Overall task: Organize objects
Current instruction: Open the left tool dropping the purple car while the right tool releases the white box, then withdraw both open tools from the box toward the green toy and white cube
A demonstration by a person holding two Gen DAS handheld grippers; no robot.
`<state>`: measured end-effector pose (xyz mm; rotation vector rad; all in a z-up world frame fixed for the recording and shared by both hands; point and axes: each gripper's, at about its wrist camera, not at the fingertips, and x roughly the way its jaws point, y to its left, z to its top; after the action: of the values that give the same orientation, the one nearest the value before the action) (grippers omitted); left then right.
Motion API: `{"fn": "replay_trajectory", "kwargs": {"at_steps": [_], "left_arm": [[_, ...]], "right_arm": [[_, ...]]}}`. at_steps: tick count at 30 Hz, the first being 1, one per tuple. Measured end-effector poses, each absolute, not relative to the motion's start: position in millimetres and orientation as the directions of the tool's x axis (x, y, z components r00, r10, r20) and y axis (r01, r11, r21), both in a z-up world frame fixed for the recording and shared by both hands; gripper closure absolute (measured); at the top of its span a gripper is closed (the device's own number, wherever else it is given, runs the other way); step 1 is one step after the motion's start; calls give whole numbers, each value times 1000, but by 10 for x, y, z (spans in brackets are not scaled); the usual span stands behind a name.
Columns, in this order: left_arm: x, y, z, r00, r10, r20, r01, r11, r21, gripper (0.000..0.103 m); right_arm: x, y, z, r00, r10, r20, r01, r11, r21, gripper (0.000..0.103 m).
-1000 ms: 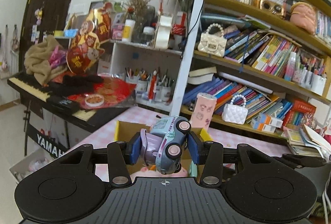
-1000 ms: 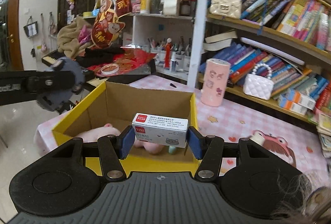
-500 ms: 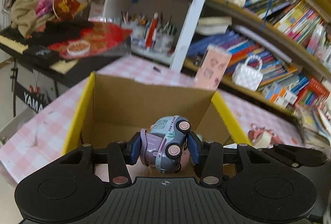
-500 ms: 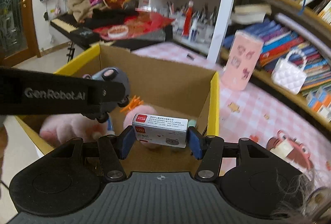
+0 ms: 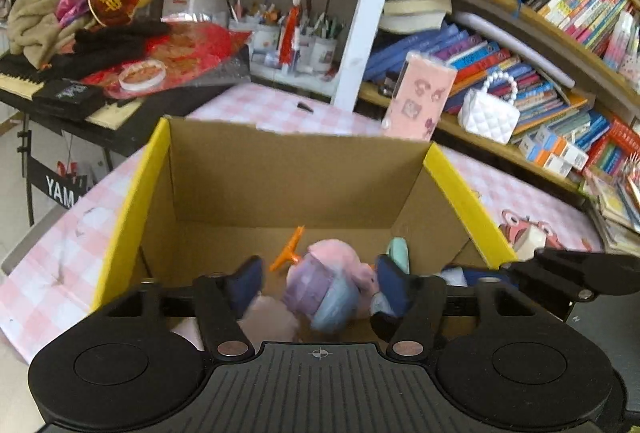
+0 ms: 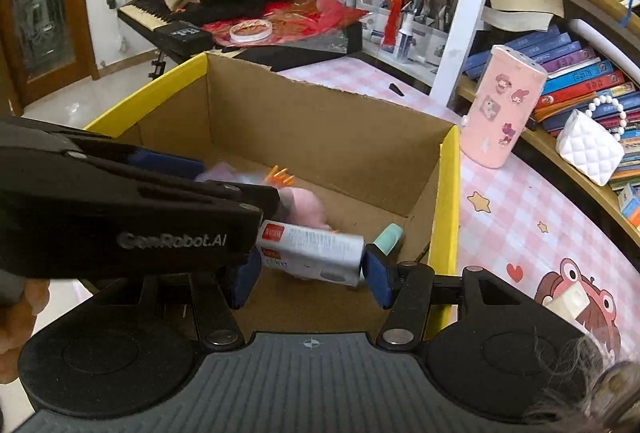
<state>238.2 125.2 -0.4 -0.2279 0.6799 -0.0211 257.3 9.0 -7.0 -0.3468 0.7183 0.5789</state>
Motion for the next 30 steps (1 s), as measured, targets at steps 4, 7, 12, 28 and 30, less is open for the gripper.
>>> {"fn": "replay_trajectory", "kwargs": {"at_steps": [4,7,12,28,30], "left_arm": [[2261,1252,127,814,-95,-573,-42,975,-220,20],[2198,1223,215,822,-83,-563,-36,980,-197,19],[1893,1262,453,872,-60,-486,-44,979,-199,19],[775,1194,273,872,-21,-489,-66,985,-159,19],[686,1156,203,859,-24,-511,-70,984,-164,17]], "right_arm": [[2515,21,17,619,390,-682,-583,810,-65,46],[2405,-27,104,652,388,-652,-566,820,-78,46],[2129,-145,229,733,353,-582,-522,840,-147,46],[1095,-627,169,813,225,-537,-312,947,-74,46],[970,-657,97,803,203,-561,-296,952,-78,46]]}}
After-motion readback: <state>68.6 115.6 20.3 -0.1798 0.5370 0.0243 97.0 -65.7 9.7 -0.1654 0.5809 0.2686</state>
